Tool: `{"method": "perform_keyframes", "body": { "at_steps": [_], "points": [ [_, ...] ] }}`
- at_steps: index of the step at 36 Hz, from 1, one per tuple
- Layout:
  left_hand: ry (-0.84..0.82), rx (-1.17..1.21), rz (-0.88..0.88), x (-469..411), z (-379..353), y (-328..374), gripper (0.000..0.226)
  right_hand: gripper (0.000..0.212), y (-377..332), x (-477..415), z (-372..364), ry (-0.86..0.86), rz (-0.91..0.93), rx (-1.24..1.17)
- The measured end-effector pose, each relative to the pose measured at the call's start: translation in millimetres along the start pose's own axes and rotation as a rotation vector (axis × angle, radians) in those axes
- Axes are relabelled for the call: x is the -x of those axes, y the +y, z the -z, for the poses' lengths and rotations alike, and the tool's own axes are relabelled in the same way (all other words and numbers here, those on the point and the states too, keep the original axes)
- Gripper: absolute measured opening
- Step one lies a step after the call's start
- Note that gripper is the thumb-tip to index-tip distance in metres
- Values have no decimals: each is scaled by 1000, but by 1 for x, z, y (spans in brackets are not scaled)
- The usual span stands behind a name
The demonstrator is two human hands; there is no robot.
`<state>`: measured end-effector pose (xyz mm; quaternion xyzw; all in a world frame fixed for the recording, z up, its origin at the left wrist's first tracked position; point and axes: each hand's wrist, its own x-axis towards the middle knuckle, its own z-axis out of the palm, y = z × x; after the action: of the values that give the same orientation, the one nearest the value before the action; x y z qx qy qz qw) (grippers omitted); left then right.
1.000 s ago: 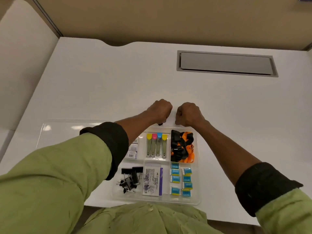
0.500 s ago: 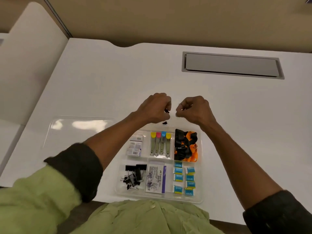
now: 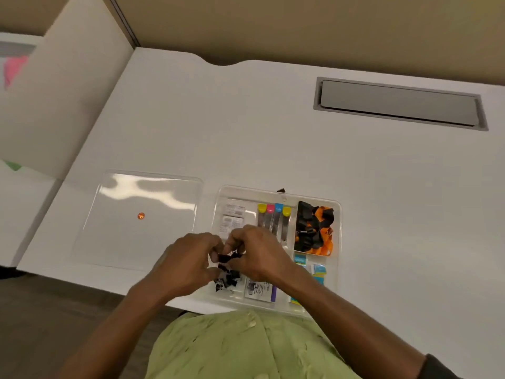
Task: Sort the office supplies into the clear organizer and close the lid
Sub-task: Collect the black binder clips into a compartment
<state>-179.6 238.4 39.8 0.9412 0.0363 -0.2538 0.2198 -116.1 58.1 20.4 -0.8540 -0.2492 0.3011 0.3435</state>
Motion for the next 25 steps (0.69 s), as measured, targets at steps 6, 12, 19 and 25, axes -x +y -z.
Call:
{"method": "perform_keyframes", "body": {
  "at_steps": [6, 12, 19, 25],
  "points": [
    [114, -110, 73, -18, 12, 20, 42, 11, 14, -6, 18, 158, -64, -23],
    [365, -102, 219, -36, 10, 18, 41, 12, 51, -37, 80, 488, -135, -12],
    [422, 51, 342, -40, -11, -1, 21, 19, 105, -88, 117, 366, -262, 142],
    [471, 164, 369, -36, -20, -3, 15, 37, 120, -116, 116, 132, -305, 278]
  ]
}}
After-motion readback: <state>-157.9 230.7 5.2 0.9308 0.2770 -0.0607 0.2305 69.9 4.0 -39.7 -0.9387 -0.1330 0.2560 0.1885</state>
